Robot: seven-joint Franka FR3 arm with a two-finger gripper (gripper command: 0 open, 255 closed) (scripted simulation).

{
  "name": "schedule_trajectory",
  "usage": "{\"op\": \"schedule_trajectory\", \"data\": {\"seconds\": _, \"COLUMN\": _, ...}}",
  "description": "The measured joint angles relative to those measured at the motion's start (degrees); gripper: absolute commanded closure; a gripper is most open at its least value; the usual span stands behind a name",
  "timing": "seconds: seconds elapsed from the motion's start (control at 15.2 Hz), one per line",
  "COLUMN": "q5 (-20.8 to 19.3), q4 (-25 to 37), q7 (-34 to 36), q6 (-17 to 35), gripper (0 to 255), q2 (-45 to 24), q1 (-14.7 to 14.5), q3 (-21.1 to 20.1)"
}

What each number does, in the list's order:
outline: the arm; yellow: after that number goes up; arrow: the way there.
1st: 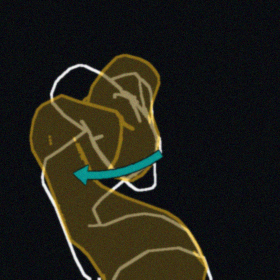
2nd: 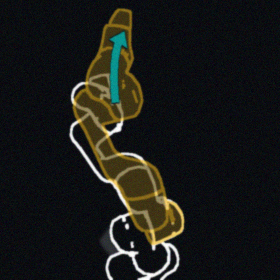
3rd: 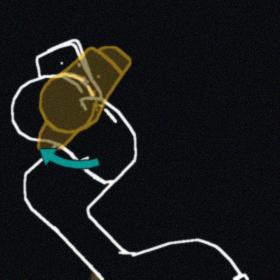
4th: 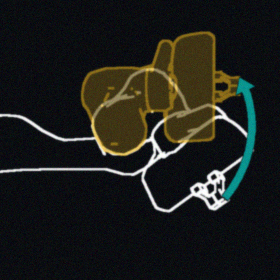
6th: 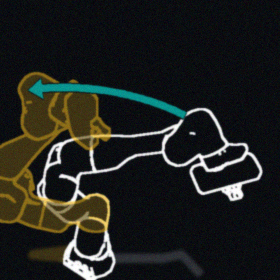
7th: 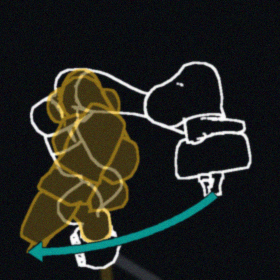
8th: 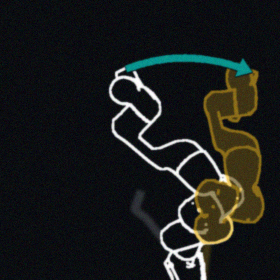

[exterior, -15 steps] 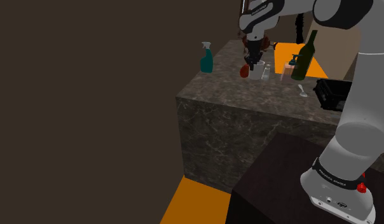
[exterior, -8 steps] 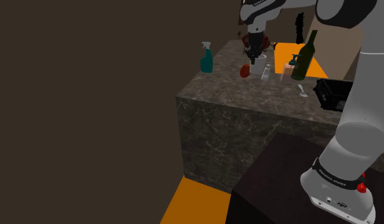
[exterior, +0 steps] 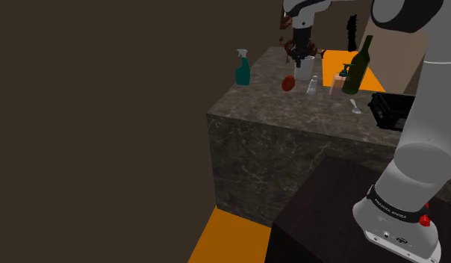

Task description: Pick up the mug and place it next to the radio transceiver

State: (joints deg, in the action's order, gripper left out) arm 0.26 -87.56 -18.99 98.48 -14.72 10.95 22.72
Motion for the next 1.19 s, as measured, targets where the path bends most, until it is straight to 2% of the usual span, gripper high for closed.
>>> {"op": "schedule_trajectory", "data": {"seconds": 0.2, "q5": -0.31, "q4": 0.73, "q7": -0.39, "q6": -1.54, "gripper": 255, "q2": 0.87, "q1": 0.14, "q3": 0.21}}
{"op": "schedule_trajectory", "data": {"seconds": 0.59, "q5": -4.07, "q4": -10.95, "q7": -2.98, "q6": 1.59, "gripper": 255, "q2": 10.4, "q1": 1.16, "q3": 2.14}}
{"op": "schedule_trajectory", "data": {"seconds": 1.19, "q5": -11.04, "q4": -25.56, "q7": -8.02, "q6": 3.84, "gripper": 255, "q2": 24.76, "q1": 4.9, "q3": 5.61}}
